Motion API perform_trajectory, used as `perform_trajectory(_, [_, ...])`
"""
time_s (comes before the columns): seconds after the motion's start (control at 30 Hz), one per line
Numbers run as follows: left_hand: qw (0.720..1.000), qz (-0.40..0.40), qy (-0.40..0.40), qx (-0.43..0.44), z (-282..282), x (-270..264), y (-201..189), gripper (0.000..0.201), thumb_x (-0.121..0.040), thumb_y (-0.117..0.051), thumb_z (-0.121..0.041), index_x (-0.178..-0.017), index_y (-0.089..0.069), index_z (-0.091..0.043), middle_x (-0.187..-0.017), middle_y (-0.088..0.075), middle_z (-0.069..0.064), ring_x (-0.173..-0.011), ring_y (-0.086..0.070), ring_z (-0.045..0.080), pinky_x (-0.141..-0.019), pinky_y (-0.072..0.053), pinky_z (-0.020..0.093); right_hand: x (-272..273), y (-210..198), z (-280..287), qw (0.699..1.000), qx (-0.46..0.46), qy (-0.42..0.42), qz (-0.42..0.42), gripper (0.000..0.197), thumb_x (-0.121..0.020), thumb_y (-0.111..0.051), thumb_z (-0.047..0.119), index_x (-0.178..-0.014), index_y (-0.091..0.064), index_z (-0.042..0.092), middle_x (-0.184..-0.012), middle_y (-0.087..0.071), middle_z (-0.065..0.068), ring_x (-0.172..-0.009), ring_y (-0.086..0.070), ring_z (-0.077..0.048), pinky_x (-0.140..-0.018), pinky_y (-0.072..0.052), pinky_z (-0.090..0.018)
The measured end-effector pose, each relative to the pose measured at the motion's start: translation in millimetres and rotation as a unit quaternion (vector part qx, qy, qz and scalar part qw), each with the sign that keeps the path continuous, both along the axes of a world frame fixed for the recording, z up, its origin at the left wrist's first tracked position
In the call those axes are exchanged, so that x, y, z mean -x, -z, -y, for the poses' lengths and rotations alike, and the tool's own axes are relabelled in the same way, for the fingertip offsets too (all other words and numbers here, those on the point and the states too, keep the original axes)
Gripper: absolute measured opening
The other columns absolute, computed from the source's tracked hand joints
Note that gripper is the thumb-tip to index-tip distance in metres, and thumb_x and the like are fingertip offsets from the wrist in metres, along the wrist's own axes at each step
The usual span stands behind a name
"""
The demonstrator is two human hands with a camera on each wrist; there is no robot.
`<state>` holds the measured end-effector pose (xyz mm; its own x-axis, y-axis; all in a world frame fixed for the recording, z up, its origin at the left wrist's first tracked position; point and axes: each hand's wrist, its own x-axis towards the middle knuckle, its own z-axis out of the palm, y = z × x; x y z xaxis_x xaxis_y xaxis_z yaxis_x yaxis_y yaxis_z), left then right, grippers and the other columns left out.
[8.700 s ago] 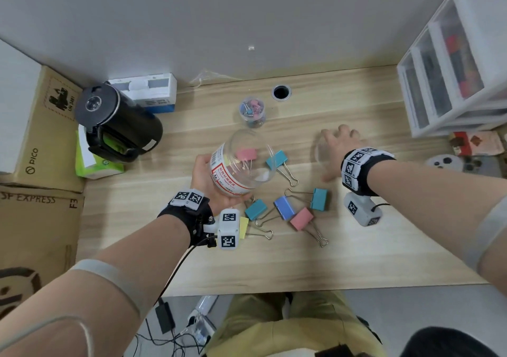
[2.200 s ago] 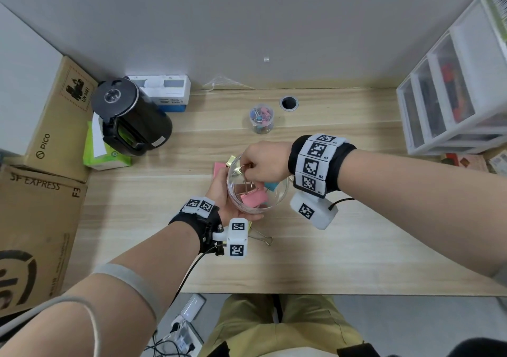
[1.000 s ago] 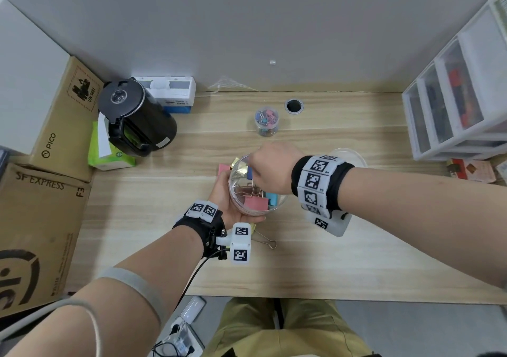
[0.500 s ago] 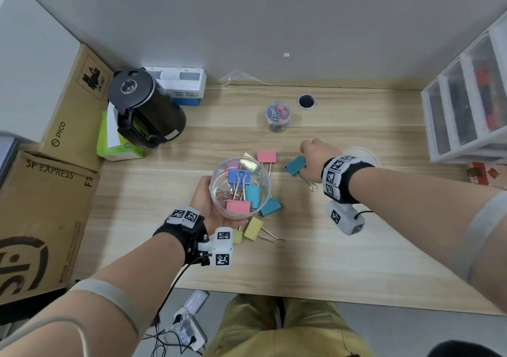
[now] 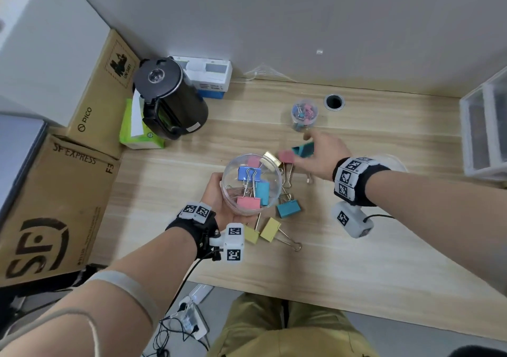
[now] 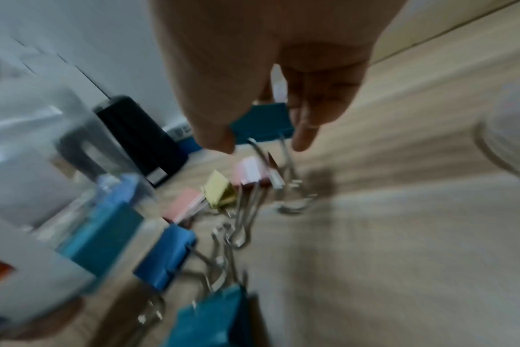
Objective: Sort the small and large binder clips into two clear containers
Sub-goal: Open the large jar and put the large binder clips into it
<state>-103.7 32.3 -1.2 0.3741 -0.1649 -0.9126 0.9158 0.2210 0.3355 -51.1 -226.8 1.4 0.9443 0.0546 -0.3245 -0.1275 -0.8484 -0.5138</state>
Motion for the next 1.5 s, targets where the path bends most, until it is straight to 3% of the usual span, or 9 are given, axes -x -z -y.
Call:
perform_trajectory(0.17, [1.0,-0.013,-0.007,0.002,10,-12,1,0.07,-0.087,-0.036,-0.058,-0.124,-0.066,-0.007,-0.12,-0.07,0.024,-0.111,-0.063,0.044,-0.093,-0.051,0.053,-10,-70,-32,0.975,-0.183,-0.099,0.085,0.06,-0.063,-0.086,0.043,-0.105,-0.049,0.021,-0.093,-0.061,0.004,-0.066,-0.063,-0.012,-0.071,-0.052,-0.031])
perform_trajectory(0.23, [1.0,-0.012,-0.009,0.013,13,-16,0,0.068,-0.086,-0.039,-0.058,-0.119,-0.067,-0.006,-0.125,-0.067,0.027,-0.109,-0.064,0.047,-0.096,-0.05,0.058,-6,-82,-51,0.959,-0.126,-0.231,0.1,0.051,-0.067,-0.083,0.045,-0.096,-0.051,0.02,-0.085,-0.058,0.008,-0.067,-0.059,-0.012,-0.059,-0.045,-0.024])
perform_trajectory(0.33, [1.0,0.013,-0.011,0.006,19,-22,0,0.057,-0.09,-0.038,-0.055,-0.109,-0.069,-0.011,-0.115,-0.072,0.024,-0.104,-0.067,0.047,-0.097,-0.048,0.064,-4,-77,-80,0.934,0.019,-0.345,0.094,0.037,-0.075,-0.075,0.048,-0.087,-0.055,0.019,-0.086,-0.059,0.003,-0.074,-0.054,-0.019,-0.063,-0.046,-0.03])
perform_trajectory(0.57, [0.999,0.028,-0.014,0.031,19,-23,3,0.061,-0.094,-0.036,-0.06,-0.116,-0.068,-0.013,-0.101,-0.076,0.023,-0.099,-0.068,0.046,-0.099,-0.047,0.063,-2,-50,-104,0.936,0.057,-0.341,0.062,0.019,-0.086,-0.064,0.036,-0.086,-0.057,0.018,-0.098,-0.066,-0.003,-0.088,-0.061,-0.023,-0.076,-0.051,-0.036])
perform_trajectory(0.8, [0.998,0.027,-0.045,0.038,-9,-16,8,0.064,-0.09,-0.038,-0.056,-0.123,-0.066,-0.009,-0.115,-0.072,0.02,-0.096,-0.07,0.043,-0.071,-0.06,0.05,-14,-53,-82,0.956,-0.08,-0.204,0.193,0.011,-0.085,-0.055,0.026,-0.086,-0.065,0.02,-0.078,-0.067,0.006,-0.07,-0.061,-0.02,-0.062,-0.05,-0.032])
perform_trajectory(0.93, [0.994,0.025,-0.105,0.035,-29,-8,11,0.063,-0.091,-0.037,-0.057,-0.125,-0.066,-0.013,-0.117,-0.072,0.022,-0.097,-0.071,0.044,-0.084,-0.056,0.058,-42,-27,-65,0.99,0.019,-0.126,0.062,0.027,-0.085,-0.058,0.024,-0.111,-0.059,0.018,-0.104,-0.063,0.0,-0.089,-0.06,-0.022,-0.071,-0.048,-0.032])
perform_trajectory(1.07, [0.99,0.035,-0.135,0.036,-45,0,16,0.061,-0.093,-0.034,-0.055,-0.122,-0.066,-0.012,-0.109,-0.075,0.022,-0.087,-0.074,0.041,-0.083,-0.056,0.056,-40,19,-48,0.978,0.128,-0.134,-0.1,0.06,-0.08,-0.068,0.029,-0.134,-0.046,0.017,-0.125,-0.05,-0.012,-0.105,-0.056,-0.031,-0.084,-0.051,-0.038])
perform_trajectory(1.27, [0.987,0.022,-0.155,0.042,-65,15,23,0.06,-0.092,-0.035,-0.054,-0.117,-0.067,-0.011,-0.104,-0.076,0.022,-0.083,-0.075,0.041,-0.069,-0.062,0.052,-28,46,-57,0.976,0.155,-0.136,-0.071,0.081,-0.07,-0.07,0.056,-0.14,-0.039,0.031,-0.128,-0.044,-0.009,-0.113,-0.045,-0.034,-0.093,-0.043,-0.041])
perform_trajectory(1.5, [0.987,0.012,-0.159,0.036,-70,19,25,0.059,-0.089,-0.036,-0.051,-0.123,-0.067,-0.013,-0.112,-0.074,0.019,-0.091,-0.074,0.04,-0.075,-0.06,0.05,-30,52,-69,0.968,0.168,-0.166,-0.083,0.066,-0.076,-0.07,0.028,-0.136,-0.041,0.031,-0.125,-0.038,-0.009,-0.112,-0.037,-0.031,-0.084,-0.043,-0.038])
